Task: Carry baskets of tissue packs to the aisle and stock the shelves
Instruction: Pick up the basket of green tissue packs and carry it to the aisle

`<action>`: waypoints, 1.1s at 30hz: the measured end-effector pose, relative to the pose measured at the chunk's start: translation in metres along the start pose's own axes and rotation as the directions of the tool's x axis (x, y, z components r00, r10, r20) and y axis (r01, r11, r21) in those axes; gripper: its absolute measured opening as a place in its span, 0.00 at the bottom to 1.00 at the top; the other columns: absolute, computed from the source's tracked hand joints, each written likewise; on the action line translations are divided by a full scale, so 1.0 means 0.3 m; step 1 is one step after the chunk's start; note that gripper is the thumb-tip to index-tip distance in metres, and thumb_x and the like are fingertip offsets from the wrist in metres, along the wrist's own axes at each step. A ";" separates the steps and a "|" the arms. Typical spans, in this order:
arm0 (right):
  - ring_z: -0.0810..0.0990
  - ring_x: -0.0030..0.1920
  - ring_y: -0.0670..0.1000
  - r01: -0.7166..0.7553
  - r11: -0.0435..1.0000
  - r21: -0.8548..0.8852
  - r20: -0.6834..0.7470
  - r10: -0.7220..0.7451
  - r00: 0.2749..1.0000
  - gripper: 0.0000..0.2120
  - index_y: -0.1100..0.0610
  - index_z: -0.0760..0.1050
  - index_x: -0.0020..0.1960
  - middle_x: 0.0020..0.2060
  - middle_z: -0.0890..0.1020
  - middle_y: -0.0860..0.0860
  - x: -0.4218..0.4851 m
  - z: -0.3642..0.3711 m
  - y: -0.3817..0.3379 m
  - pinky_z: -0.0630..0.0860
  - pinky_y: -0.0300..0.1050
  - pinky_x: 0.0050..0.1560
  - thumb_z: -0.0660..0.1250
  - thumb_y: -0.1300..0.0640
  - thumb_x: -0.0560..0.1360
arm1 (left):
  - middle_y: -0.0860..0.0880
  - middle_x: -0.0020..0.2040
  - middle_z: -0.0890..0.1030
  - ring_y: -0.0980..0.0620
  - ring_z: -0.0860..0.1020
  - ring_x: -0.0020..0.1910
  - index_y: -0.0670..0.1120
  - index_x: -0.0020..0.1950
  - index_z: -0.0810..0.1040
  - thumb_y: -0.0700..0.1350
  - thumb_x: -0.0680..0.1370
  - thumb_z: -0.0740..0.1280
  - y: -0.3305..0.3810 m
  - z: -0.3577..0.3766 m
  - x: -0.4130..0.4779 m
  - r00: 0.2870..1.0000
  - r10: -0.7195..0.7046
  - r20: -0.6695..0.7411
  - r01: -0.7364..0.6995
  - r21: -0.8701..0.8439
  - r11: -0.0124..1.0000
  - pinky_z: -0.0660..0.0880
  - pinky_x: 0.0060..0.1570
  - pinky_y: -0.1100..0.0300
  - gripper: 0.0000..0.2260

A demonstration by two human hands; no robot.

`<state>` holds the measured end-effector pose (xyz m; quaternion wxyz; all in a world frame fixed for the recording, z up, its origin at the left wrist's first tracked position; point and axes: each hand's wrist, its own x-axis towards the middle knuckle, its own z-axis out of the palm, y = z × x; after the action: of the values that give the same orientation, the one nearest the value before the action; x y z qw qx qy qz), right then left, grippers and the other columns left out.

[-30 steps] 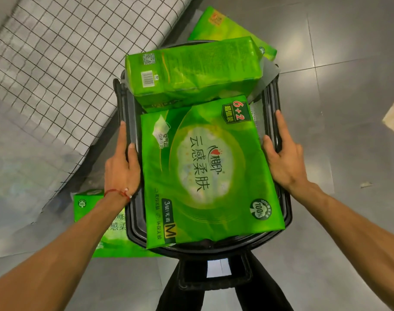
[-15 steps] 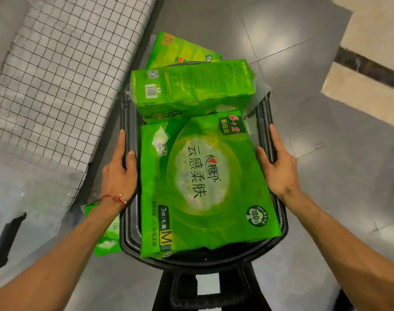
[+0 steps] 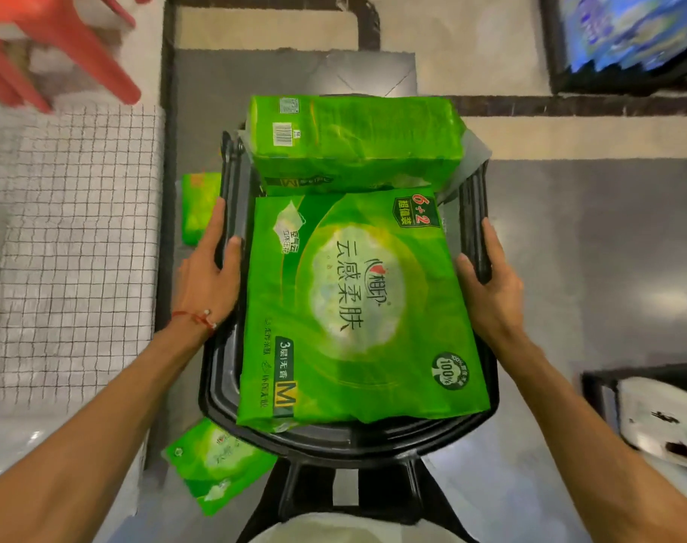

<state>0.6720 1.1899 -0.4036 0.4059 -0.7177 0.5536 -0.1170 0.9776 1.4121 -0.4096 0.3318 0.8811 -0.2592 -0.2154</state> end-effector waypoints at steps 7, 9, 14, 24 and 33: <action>0.77 0.65 0.46 -0.027 0.994 0.107 -0.112 0.039 0.993 0.31 0.43 0.56 0.85 0.65 0.72 0.40 0.071 -0.403 0.055 0.71 0.48 0.74 0.65 0.50 0.85 | 0.44 0.62 0.81 0.44 0.80 0.53 0.59 0.82 0.58 0.50 0.85 0.59 0.490 0.117 0.089 0.985 0.160 0.066 -0.163 0.036 0.986 0.70 0.52 0.62 0.25; 0.80 0.64 0.48 -0.042 0.986 0.162 -0.152 0.067 0.986 0.31 0.41 0.57 0.84 0.68 0.75 0.41 0.109 -0.514 0.083 0.75 0.53 0.73 0.66 0.50 0.85 | 0.46 0.70 0.78 0.46 0.78 0.64 0.57 0.82 0.58 0.49 0.85 0.59 0.631 0.173 0.118 0.977 0.192 0.092 -0.195 0.024 0.980 0.67 0.58 0.65 0.24; 0.80 0.59 0.44 -0.061 0.982 0.180 -0.272 0.109 0.956 0.31 0.44 0.60 0.84 0.62 0.77 0.40 0.158 -0.785 0.161 0.72 0.38 0.64 0.67 0.50 0.84 | 0.50 0.75 0.72 0.53 0.71 0.70 0.57 0.82 0.59 0.48 0.86 0.59 0.958 0.340 0.168 0.947 0.276 0.166 -0.277 -0.014 0.961 0.63 0.64 0.67 0.24; 0.84 0.57 0.54 -0.199 0.936 0.291 -0.459 0.319 0.829 0.30 0.43 0.63 0.83 0.56 0.81 0.44 0.256 -1.179 0.359 0.75 0.42 0.61 0.68 0.50 0.84 | 0.61 0.70 0.67 0.63 0.65 0.67 0.54 0.82 0.60 0.47 0.86 0.58 1.496 0.766 0.314 0.813 0.449 0.371 -0.448 -0.092 0.889 0.58 0.68 0.68 0.23; 0.85 0.52 0.61 -0.349 0.849 0.398 -0.555 0.525 0.645 0.30 0.42 0.63 0.82 0.50 0.86 0.56 0.507 -1.503 0.491 0.76 0.42 0.51 0.68 0.50 0.83 | 0.47 0.70 0.78 0.42 0.79 0.62 0.61 0.80 0.62 0.48 0.85 0.60 1.962 1.287 0.591 0.652 0.513 0.558 -0.534 -0.142 0.833 0.74 0.65 0.51 0.23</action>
<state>0.3455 0.8419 -0.2614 0.2948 -0.4174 0.7962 -0.3238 0.7170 0.7432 -0.3018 0.2699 0.6668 -0.5932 -0.3613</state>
